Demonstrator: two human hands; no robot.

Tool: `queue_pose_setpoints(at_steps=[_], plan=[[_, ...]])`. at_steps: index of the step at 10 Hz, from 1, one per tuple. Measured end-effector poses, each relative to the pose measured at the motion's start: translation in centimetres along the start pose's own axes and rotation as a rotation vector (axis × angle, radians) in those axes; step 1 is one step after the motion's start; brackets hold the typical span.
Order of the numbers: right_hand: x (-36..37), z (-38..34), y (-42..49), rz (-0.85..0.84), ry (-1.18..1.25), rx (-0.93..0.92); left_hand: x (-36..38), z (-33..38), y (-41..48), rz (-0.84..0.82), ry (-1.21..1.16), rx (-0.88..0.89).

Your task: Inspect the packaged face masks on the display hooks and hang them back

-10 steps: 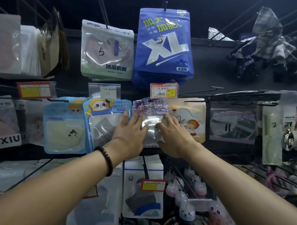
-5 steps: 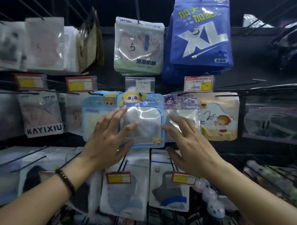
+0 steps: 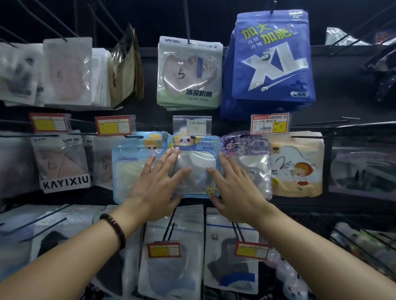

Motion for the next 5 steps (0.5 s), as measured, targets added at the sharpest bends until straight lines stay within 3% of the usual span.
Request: queue_pose_setpoints(at_steps=[4,5], plan=[[-1.4,-0.8,2.5,-0.144,-0.073,0.074,-1.0,-0.9,1.8,-0.097,-0.108,-0.015],[-2.8,-3.1,3.1,-0.129,0.02,0.124,-1.6,-2.3,0.1,-0.057,-0.111,-0.037]])
Point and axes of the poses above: each hand's wrist, its own y-axis towards the middle knuckle, its own x-axis out of the palm, z = x × y, the point moved 5 cm from there along y, towards the middle knuckle
